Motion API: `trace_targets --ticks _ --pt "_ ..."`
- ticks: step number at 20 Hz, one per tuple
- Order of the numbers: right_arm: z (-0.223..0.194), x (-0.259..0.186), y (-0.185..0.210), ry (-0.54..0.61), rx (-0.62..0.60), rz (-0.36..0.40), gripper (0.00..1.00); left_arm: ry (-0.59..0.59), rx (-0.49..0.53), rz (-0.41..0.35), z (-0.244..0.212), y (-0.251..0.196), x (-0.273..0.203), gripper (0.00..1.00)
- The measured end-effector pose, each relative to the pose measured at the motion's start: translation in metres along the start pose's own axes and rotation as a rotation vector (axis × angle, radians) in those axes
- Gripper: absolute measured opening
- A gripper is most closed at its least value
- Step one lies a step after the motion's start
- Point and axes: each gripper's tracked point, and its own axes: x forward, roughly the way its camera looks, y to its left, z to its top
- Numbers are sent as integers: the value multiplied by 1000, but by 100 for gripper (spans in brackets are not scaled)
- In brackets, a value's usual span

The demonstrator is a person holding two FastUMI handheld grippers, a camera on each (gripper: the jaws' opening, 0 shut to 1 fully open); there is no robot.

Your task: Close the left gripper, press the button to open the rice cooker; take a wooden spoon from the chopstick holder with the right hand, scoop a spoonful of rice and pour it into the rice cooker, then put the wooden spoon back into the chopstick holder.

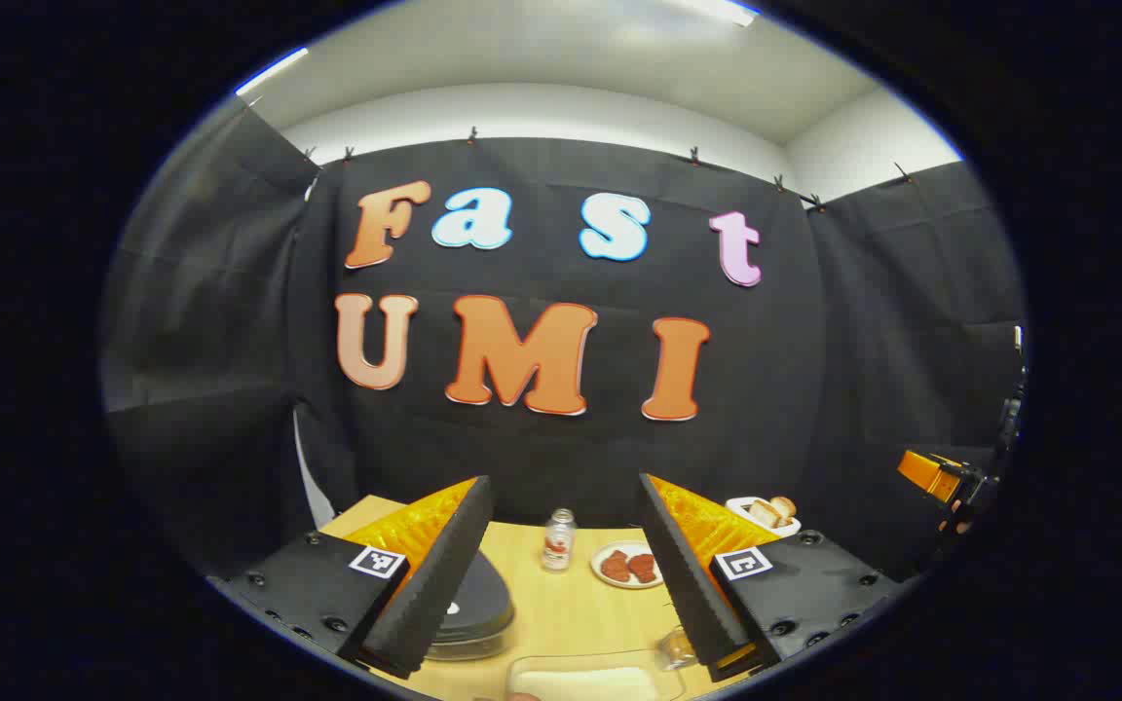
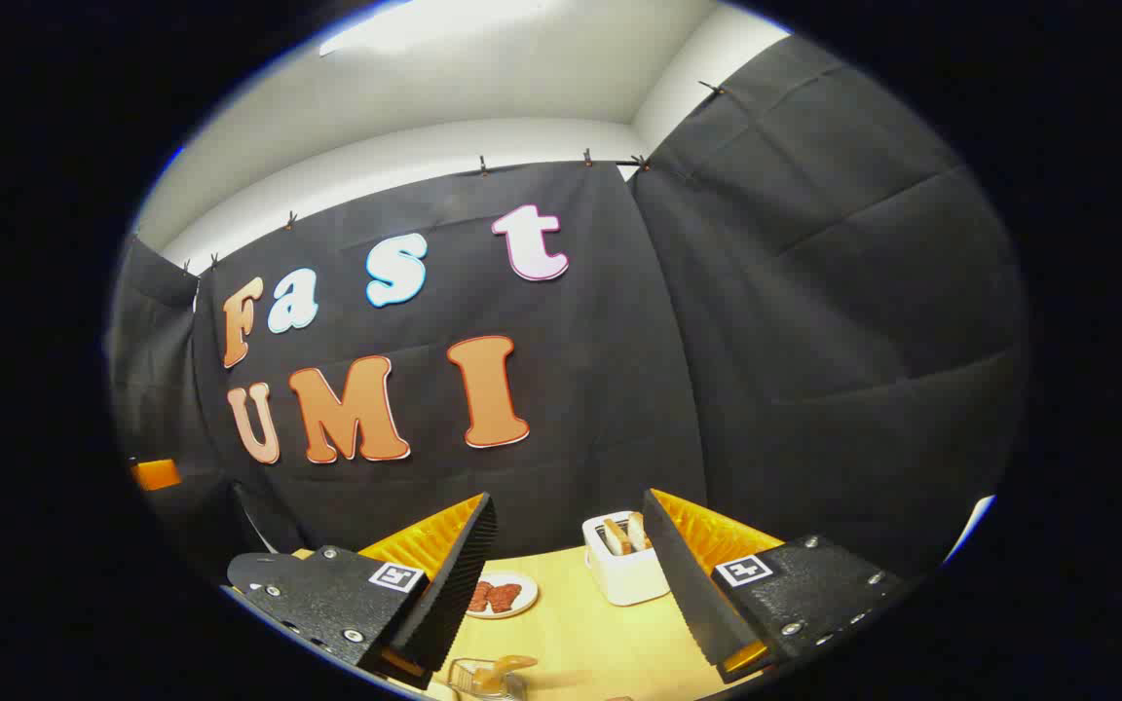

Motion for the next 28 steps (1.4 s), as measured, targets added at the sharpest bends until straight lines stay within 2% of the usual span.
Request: trace_targets --ticks 4,5,6,8,10,12,14,19,22,28 --pt "-10 -28 50 46 -45 -10 100 57 1 38 -11 80 -12 100" --pt "-12 -36 60 55 -43 -6 94 56 2 45 -10 96 -18 100" --pt "-13 -46 72 58 -40 7 94 48 -2 51 -7 112 -22 100" --pt "-10 -61 88 53 -65 22 93 37 -10 64 2 130 -28 100" --pt "-2 -68 87 48 -86 5 94 15 2 70 15 143 -35 100" --pt "6 -77 92 42 -74 17 94 -22 -13 83 28 149 -39 100" --pt "7 -84 92 60 -56 27 93 -17 -13 55 22 142 -42 100" --pt "4 -82 100 73 -128 31 94 17 -28 88 12 147 -58 97" --pt "1 -88 103 82 -121 51 94 16 -17 106 16 155 -64 94" --pt "4 -93 107 75 -143 49 94 35 -6 98 10 153 -62 89"
